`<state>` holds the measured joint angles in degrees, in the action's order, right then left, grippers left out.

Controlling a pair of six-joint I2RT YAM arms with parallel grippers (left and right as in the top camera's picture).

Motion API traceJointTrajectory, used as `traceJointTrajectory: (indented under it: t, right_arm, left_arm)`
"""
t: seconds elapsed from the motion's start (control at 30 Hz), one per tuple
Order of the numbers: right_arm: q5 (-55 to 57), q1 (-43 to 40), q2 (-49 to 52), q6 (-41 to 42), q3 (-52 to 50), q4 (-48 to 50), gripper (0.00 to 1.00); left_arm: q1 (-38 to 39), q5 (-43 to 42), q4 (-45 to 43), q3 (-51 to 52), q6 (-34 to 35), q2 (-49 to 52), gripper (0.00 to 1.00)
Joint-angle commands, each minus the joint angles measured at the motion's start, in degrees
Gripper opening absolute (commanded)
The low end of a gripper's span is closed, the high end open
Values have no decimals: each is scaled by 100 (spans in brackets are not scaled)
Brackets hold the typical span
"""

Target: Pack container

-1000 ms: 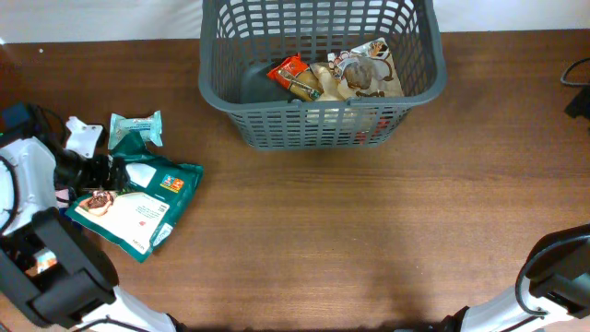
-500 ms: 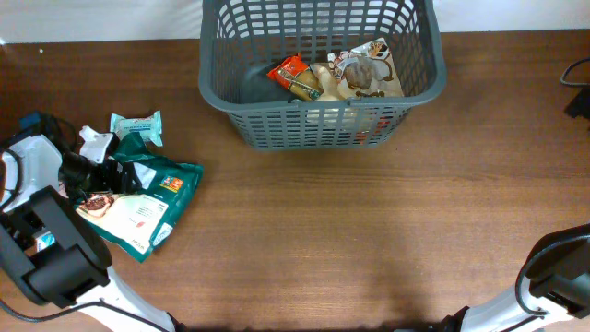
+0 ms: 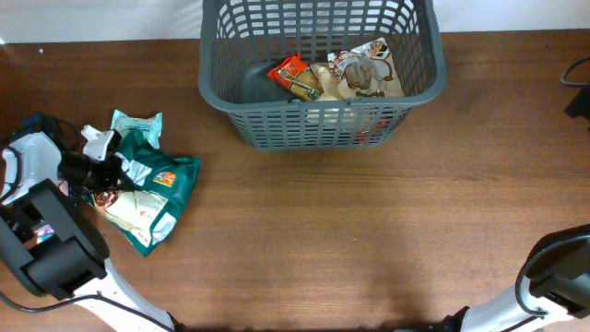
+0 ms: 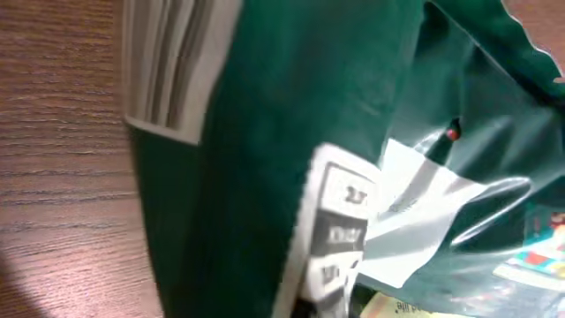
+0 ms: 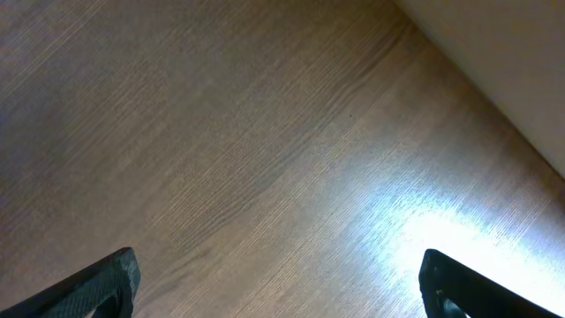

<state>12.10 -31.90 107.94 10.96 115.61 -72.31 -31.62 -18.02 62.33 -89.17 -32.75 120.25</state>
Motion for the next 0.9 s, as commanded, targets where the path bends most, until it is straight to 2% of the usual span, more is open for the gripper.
traceJointTrajectory:
  t: [0.0, 0.23, 0.37, 0.5, 0.57, 0.73, 0.87]
  right_arm:
    - [-9, 4, -70, 42, -11, 15, 99]
    - [-9, 4, -70, 42, -11, 15, 99]
    - [-9, 4, -70, 42, -11, 15, 99]
    - [-9, 4, -70, 42, -11, 15, 99]
    - [-9, 4, -70, 42, -11, 15, 99]
    - [-9, 4, -70, 42, -11, 15, 99]
    - [-9, 4, -70, 42, -11, 15, 99]
  left_arm:
    - [35, 267, -83, 212, 166, 531, 2]
    - [35, -101, 35, 212, 166, 531, 2]
    - [35, -1019, 181, 210, 146, 531, 2]
    - [35, -2312, 229, 210, -37, 496, 2]
    - [35, -2583, 225, 210, -35, 446, 2]
    - [33, -2684, 264, 205, -31, 4, 2]
    - [-48, -2747, 260, 201, -31, -813, 2]
